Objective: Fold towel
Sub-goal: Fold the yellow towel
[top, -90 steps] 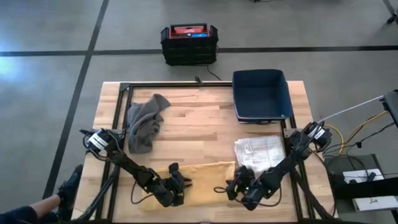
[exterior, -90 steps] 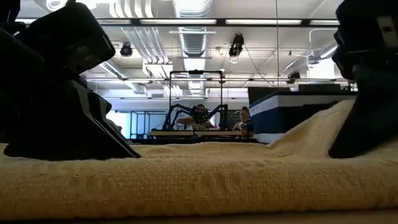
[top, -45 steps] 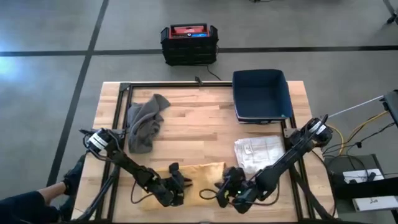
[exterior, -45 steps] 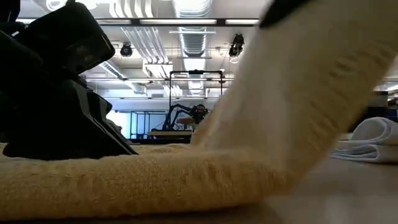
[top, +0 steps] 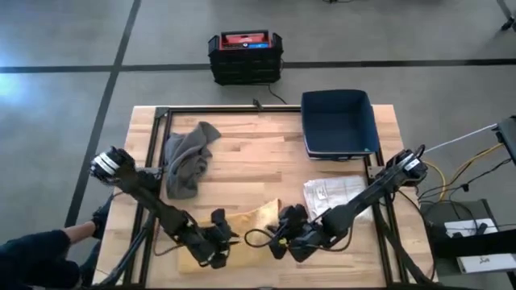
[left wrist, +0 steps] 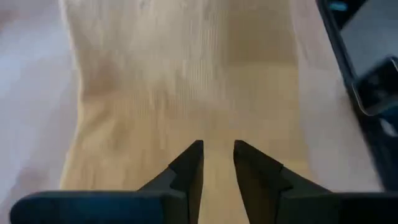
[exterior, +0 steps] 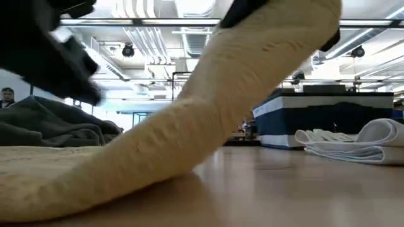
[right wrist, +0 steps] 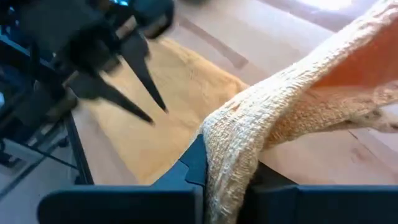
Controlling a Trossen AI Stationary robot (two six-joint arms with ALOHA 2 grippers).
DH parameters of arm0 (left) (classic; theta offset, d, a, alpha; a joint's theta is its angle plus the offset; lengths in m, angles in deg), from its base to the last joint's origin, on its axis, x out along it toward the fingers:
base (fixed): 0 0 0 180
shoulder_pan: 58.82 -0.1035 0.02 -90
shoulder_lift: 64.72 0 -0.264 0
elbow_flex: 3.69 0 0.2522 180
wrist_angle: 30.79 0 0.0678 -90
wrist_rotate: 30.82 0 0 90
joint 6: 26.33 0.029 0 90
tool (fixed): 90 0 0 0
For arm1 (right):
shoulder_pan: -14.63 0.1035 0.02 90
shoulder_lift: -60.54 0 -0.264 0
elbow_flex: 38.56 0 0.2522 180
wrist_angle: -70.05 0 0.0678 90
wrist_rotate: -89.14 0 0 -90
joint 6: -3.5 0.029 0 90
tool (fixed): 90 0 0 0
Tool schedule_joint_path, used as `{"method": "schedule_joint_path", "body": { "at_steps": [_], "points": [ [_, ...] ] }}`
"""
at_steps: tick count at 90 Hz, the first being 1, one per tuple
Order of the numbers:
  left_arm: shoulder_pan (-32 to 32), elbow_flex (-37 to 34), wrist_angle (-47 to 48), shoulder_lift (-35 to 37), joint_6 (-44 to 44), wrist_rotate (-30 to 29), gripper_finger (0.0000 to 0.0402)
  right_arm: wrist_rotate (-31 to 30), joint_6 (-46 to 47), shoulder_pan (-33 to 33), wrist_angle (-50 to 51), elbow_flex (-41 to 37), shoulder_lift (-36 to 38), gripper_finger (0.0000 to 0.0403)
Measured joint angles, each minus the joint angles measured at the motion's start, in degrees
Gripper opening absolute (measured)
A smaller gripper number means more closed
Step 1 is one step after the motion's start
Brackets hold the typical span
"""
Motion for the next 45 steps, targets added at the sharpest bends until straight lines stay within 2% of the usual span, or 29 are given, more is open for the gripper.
{"method": "schedule_joint_path", "body": {
  "at_steps": [10,21,45],
  "points": [
    [2.29,-0.97,0.91,0.95,-2.92,0.27,0.0075,1.17,0.75,0.00,3.93,-0.06,0.00,0.0008],
    [2.38,-1.42,-0.72,-2.82,-4.31,-2.33,0.0075,2.85,1.19,-0.02,7.38,-0.06,0.03,0.0008],
    [-3.88,-1.04,-16.56,-13.62,-1.72,-2.05,0.0075,5.80,1.67,0.15,12.85,0.08,0.75,0.0008]
  ]
}}
